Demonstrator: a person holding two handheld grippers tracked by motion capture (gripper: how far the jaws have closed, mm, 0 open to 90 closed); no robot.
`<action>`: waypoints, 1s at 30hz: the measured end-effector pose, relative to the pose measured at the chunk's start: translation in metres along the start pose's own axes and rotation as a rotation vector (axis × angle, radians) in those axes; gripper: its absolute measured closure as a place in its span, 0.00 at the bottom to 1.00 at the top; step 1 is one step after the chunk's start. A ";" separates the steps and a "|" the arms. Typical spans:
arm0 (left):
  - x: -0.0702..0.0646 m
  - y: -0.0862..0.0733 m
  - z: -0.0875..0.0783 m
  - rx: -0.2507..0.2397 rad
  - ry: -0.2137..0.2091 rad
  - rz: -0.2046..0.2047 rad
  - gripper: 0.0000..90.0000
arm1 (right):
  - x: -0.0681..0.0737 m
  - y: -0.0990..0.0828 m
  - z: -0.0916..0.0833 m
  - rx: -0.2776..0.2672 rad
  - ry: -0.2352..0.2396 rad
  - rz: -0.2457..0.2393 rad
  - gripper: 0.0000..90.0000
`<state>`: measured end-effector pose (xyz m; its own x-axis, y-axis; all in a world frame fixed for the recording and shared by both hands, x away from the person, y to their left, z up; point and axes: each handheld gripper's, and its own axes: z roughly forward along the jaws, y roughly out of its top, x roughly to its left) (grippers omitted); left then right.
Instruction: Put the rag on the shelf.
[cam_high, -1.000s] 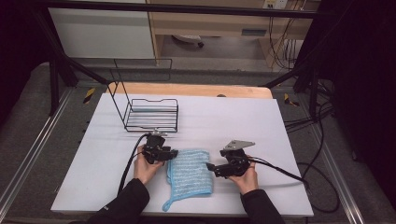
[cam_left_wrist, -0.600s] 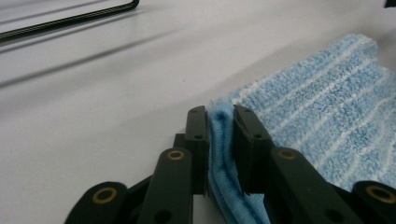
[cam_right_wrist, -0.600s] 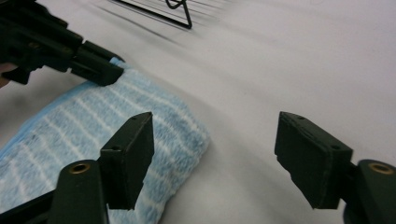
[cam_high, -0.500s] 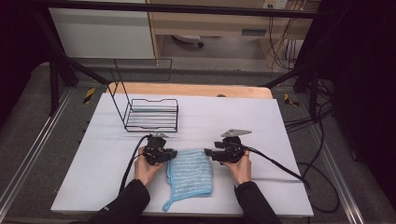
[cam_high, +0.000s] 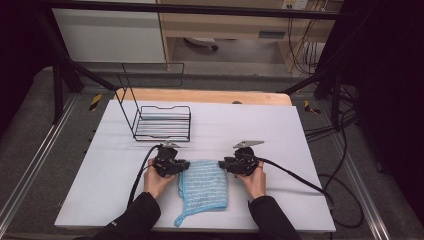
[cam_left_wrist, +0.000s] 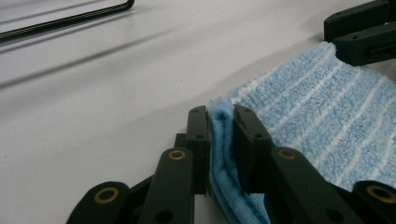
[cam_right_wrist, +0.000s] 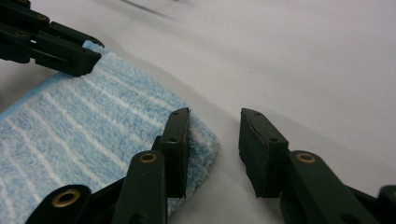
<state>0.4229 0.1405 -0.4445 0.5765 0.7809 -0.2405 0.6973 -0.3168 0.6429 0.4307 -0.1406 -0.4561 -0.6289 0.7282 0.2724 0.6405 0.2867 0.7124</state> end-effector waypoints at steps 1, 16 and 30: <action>0.000 0.000 0.000 0.003 -0.001 0.006 0.86 | 0.000 0.000 0.000 0.006 0.011 0.011 0.75; 0.002 -0.001 -0.006 -0.039 -0.030 -0.022 0.89 | 0.003 0.002 -0.004 -0.002 0.051 0.053 0.92; -0.006 0.003 -0.039 -0.171 -0.062 0.015 0.90 | 0.016 0.014 -0.031 -0.121 0.053 0.010 0.92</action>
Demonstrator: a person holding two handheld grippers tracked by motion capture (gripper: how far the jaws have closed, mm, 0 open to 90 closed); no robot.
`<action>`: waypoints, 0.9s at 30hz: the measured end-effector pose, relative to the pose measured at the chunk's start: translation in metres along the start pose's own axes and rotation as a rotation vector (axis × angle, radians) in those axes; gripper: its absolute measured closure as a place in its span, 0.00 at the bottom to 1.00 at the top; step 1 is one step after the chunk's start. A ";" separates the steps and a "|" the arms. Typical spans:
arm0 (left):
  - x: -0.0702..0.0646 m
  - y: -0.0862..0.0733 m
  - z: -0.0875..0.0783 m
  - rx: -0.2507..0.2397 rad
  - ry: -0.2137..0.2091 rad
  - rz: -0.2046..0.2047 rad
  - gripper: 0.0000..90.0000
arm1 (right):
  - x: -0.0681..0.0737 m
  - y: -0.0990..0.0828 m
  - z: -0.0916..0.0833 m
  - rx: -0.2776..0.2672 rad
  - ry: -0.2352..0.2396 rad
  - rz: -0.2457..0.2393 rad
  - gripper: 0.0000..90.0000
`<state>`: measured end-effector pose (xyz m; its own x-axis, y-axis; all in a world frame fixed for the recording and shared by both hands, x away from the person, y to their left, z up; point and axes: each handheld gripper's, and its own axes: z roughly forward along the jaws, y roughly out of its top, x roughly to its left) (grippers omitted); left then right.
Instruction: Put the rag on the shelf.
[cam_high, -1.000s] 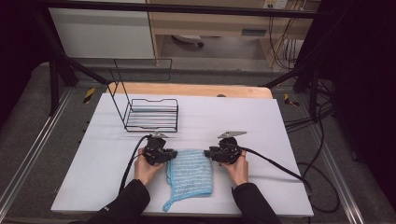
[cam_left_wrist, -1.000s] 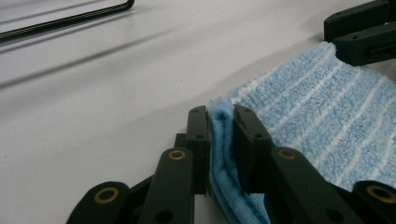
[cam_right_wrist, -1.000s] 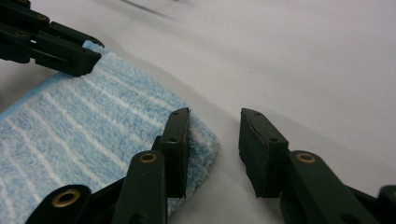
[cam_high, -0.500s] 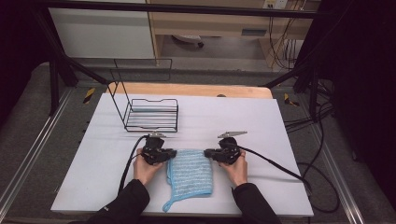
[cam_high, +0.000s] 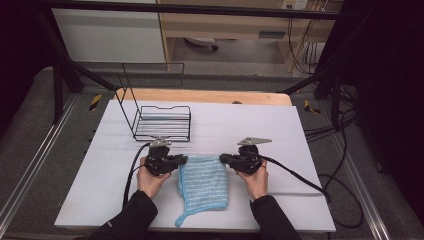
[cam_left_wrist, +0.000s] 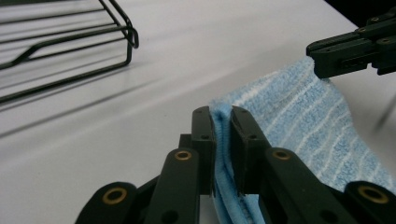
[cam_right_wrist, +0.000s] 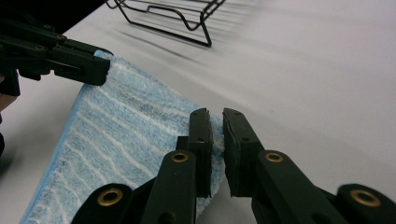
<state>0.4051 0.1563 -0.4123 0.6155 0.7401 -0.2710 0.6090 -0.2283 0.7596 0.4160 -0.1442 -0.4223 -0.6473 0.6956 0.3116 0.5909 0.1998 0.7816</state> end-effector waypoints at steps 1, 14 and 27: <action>-0.001 0.001 -0.002 -0.008 0.000 0.002 0.89 | 0.001 0.001 -0.002 -0.007 -0.001 -0.006 0.92; -0.016 0.010 -0.024 -0.111 0.004 0.052 0.89 | 0.014 0.015 -0.025 -0.113 -0.015 -0.044 0.92; -0.027 0.017 -0.043 -0.198 -0.001 0.073 0.89 | 0.028 0.026 -0.044 -0.202 -0.032 -0.106 0.93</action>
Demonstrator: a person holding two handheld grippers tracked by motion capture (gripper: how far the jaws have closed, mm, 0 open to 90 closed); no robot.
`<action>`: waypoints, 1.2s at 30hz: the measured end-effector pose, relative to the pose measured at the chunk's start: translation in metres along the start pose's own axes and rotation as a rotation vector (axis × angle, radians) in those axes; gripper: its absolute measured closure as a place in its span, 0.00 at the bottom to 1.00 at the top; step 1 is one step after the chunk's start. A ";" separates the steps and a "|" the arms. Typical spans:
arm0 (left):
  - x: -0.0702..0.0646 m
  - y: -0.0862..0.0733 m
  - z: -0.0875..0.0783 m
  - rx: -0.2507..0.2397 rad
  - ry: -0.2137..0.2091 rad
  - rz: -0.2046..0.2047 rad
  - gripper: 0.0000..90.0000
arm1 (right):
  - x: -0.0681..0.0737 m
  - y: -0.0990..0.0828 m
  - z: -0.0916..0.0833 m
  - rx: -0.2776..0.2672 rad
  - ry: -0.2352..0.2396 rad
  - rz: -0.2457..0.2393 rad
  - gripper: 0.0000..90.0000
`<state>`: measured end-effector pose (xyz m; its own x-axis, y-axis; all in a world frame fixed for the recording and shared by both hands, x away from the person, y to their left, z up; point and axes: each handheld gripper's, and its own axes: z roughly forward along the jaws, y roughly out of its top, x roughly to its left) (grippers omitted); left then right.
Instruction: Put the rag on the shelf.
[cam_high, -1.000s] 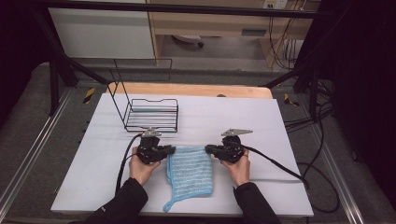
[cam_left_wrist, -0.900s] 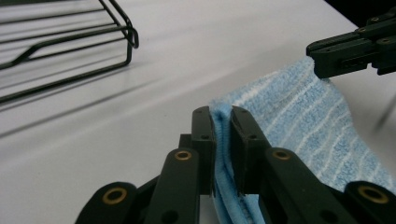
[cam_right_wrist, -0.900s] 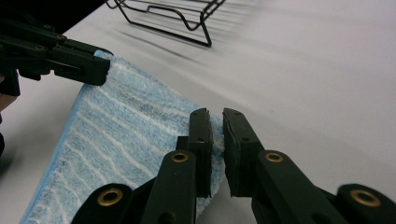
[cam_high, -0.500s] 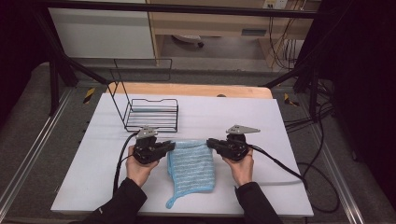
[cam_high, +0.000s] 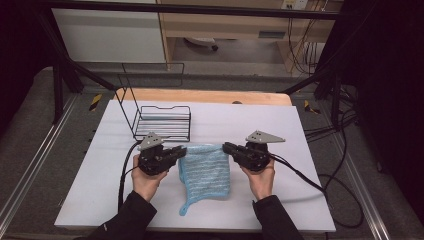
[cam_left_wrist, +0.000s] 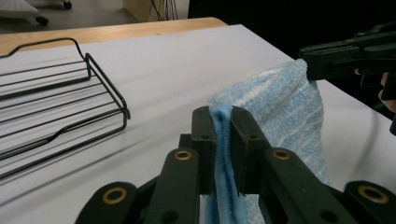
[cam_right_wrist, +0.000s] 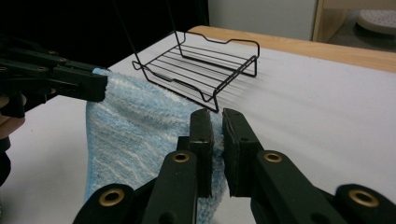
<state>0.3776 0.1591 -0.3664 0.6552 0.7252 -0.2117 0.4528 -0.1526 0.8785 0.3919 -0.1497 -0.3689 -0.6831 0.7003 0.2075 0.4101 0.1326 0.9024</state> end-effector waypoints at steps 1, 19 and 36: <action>-0.001 0.001 -0.001 -0.007 0.001 0.001 0.89 | 0.001 0.001 -0.001 -0.006 0.000 0.000 0.93; -0.012 0.017 -0.026 -0.118 -0.005 0.034 0.89 | 0.023 0.023 -0.024 -0.121 -0.008 -0.063 0.93; -0.007 0.037 -0.051 -0.227 0.024 0.053 0.89 | 0.049 0.046 -0.023 -0.244 -0.045 -0.110 0.93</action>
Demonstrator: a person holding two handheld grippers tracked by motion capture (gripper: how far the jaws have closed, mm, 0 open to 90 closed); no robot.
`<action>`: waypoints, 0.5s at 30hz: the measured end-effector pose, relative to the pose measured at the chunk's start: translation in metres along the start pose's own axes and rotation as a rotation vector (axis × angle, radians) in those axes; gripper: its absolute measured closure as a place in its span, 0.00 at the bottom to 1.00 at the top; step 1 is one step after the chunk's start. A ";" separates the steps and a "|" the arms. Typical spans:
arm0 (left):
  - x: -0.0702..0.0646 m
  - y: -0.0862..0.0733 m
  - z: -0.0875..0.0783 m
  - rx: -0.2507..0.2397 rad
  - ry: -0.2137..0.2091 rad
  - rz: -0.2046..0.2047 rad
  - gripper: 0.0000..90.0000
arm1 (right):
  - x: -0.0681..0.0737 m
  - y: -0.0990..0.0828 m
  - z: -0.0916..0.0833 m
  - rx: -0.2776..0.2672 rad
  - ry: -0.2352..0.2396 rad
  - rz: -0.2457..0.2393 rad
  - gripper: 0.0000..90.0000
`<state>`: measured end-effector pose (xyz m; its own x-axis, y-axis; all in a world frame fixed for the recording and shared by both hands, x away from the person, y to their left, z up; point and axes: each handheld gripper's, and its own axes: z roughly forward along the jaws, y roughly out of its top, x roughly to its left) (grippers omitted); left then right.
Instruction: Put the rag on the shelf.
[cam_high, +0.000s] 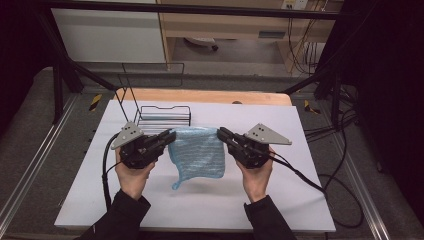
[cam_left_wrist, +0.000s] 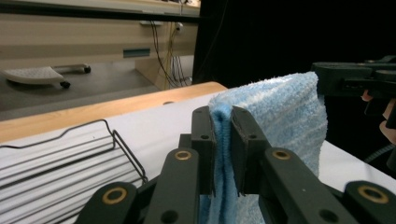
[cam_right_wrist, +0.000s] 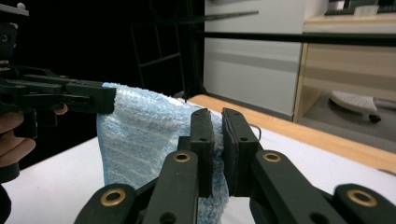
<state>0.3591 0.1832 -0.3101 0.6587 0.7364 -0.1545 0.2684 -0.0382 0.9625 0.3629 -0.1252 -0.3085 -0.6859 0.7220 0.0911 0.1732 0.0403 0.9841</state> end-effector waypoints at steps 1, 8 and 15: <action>0.001 0.002 -0.002 -0.008 0.002 -0.002 0.89 | 0.001 0.001 0.002 -0.007 -0.001 -0.004 0.93; 0.011 0.016 -0.015 -0.060 0.026 -0.001 0.89 | 0.013 0.012 0.013 -0.052 -0.002 -0.025 0.94; 0.021 0.026 -0.027 -0.108 0.049 -0.007 0.89 | 0.023 0.024 0.024 -0.087 -0.001 -0.047 0.94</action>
<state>0.3612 0.2159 -0.2819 0.6210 0.7687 -0.1532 0.1945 0.0382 0.9802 0.3685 -0.0907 -0.2865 -0.6909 0.7216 0.0445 0.0792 0.0143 0.9968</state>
